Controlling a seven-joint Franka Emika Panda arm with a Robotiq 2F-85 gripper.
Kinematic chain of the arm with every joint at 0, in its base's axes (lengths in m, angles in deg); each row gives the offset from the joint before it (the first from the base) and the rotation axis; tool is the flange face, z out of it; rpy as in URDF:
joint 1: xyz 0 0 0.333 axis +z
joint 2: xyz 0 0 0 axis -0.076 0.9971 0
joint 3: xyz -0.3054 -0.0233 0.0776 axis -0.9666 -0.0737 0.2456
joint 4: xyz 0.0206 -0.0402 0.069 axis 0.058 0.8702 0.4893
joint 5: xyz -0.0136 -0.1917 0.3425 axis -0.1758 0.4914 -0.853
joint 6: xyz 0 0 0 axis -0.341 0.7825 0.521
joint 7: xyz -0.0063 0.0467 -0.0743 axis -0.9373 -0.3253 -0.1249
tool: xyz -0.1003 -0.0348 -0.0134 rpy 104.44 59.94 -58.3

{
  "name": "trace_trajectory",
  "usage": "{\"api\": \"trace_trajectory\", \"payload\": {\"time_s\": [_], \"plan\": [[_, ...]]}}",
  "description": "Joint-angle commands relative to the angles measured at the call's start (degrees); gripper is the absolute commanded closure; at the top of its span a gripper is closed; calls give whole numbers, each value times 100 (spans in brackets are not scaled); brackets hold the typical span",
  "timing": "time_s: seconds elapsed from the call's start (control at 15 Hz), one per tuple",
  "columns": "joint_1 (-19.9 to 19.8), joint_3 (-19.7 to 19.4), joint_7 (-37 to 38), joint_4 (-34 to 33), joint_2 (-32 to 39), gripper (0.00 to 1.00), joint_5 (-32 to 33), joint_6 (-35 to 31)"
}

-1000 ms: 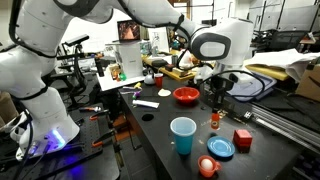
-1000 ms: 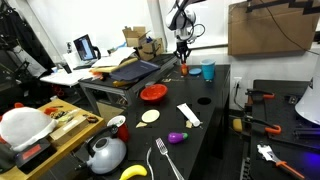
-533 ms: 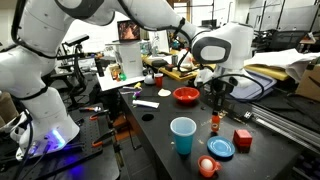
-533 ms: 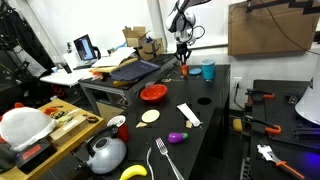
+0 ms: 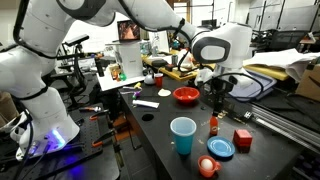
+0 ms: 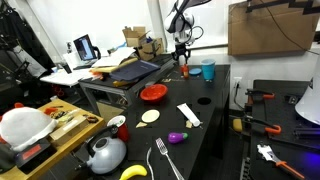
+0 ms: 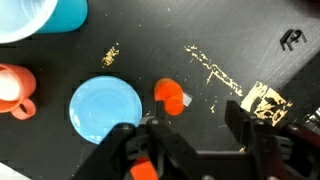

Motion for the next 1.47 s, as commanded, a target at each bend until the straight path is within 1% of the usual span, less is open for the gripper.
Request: {"api": "trace_trajectory", "payload": {"time_s": [0.0, 0.07, 0.4, 0.93, 1.4], "plan": [[230, -52, 139, 160, -243, 4, 164, -102], [284, -43, 113, 190, -306, 1, 205, -88], [654, 37, -165, 305, -688, 0, 641, 6], [931, 669, -1467, 282, -916, 0, 757, 212], [1184, 966, -2197, 311, -1050, 0, 944, 480]]}}
